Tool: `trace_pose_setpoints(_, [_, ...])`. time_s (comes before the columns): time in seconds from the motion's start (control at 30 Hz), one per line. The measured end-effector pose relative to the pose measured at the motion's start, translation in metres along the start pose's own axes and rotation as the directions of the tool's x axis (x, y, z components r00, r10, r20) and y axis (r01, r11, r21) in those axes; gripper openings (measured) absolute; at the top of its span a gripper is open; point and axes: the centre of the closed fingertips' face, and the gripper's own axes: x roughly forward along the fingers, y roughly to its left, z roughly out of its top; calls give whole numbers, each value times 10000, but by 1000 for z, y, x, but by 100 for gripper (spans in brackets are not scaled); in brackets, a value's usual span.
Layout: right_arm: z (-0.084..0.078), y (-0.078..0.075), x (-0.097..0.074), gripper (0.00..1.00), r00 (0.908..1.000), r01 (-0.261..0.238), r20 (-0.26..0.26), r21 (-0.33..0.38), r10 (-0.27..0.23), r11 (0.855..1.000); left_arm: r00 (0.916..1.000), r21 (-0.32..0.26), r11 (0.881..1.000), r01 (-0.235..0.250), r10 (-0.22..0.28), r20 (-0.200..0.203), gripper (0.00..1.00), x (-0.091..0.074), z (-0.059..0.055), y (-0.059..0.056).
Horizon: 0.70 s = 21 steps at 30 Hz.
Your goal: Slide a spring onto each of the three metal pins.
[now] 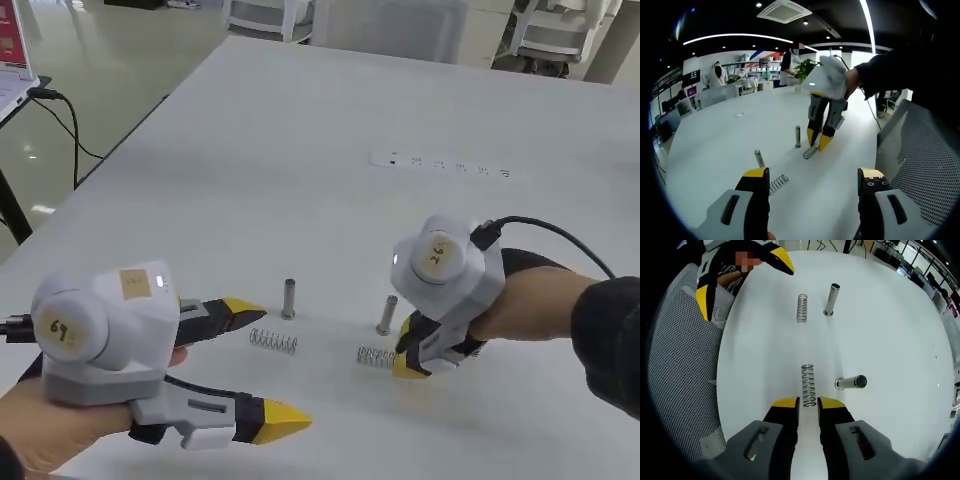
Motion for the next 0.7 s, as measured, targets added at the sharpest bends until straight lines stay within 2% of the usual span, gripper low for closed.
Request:
trace_pose_setpoints(0.4, [1,1,1,13,10000,11,-33,-134,-12,9999,9999,18,9999,121,-121,-3,69,3,1,-2])
trace_pose_setpoints(0.7, [8,8,-12,13,9999,-20,102,-153,22,9999,9996,130,9995,282,-281,-61,68,6,3,-6])
